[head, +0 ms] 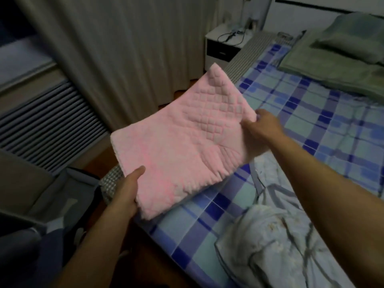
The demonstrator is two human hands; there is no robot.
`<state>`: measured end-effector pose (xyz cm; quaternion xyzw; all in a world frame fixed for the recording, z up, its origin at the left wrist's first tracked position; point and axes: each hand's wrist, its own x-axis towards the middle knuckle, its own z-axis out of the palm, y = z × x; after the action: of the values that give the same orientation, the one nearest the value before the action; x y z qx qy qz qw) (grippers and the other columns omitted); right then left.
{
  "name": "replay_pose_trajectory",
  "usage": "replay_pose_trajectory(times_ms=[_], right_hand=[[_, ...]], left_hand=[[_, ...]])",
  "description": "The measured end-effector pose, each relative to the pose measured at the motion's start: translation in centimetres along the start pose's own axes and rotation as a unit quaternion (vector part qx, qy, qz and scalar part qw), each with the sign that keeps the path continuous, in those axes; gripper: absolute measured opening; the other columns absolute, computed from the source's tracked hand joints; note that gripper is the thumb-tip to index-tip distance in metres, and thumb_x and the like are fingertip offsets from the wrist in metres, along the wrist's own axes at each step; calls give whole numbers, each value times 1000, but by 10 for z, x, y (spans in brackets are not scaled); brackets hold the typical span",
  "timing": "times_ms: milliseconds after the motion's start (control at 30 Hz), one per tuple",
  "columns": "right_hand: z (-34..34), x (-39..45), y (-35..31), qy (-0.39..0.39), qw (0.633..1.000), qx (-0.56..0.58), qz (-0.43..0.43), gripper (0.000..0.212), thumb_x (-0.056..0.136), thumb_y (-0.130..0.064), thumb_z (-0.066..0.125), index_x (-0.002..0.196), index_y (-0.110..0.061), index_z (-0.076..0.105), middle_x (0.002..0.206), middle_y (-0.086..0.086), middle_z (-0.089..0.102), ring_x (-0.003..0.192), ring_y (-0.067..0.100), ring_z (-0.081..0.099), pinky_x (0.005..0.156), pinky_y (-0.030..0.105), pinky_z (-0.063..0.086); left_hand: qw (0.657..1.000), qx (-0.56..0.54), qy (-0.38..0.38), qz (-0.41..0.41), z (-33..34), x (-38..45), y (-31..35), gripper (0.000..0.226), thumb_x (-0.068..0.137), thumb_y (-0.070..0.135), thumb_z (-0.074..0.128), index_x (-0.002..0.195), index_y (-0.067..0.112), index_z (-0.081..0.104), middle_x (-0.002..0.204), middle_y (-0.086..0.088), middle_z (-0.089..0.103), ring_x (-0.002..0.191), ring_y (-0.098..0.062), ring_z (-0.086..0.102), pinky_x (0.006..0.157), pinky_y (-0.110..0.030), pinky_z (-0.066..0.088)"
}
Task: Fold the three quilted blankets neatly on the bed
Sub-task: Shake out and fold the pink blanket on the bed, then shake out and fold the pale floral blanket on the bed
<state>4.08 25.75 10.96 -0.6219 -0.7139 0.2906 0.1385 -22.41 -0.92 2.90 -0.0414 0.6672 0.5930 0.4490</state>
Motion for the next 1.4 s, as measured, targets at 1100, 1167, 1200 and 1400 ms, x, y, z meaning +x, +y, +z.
replay_pose_trajectory(times_ms=[1100, 1167, 1200, 1400], right_hand=[[67, -305, 370, 132, 827, 217, 502, 68, 81, -49, 67, 137, -14, 50, 147, 20, 41, 133, 36, 41, 109, 48, 40], [51, -307, 386, 149, 823, 295, 461, 56, 77, -52, 59, 117, -12, 63, 123, 16, 64, 111, 35, 60, 96, 50, 51], [35, -309, 379, 182, 805, 352, 441, 53, 80, -49, 58, 117, -12, 65, 119, 14, 67, 106, 33, 64, 93, 52, 53], [-102, -381, 243, 299, 741, 559, 222, 27, 98, -12, 51, 121, -16, 66, 111, -2, 74, 101, 16, 71, 81, 30, 57]], left_hand=[[663, 664, -345, -23, 122, -47, -260, 7, 90, 24, 63, 84, 28, 66, 98, -6, 70, 96, -24, 65, 92, -39, 52], [692, 630, -352, -33, 122, -103, -269, 5, 91, 23, 62, 90, 27, 63, 105, -9, 69, 95, -21, 63, 91, -39, 51], [710, 606, -358, -43, 122, -129, -273, 9, 91, 21, 62, 97, 28, 61, 107, -8, 68, 94, -18, 63, 88, -36, 52], [679, 618, -393, 53, 147, -238, -288, 118, 65, 57, 83, 155, 38, 9, 161, -8, 8, 145, -29, 26, 115, -35, 30]])
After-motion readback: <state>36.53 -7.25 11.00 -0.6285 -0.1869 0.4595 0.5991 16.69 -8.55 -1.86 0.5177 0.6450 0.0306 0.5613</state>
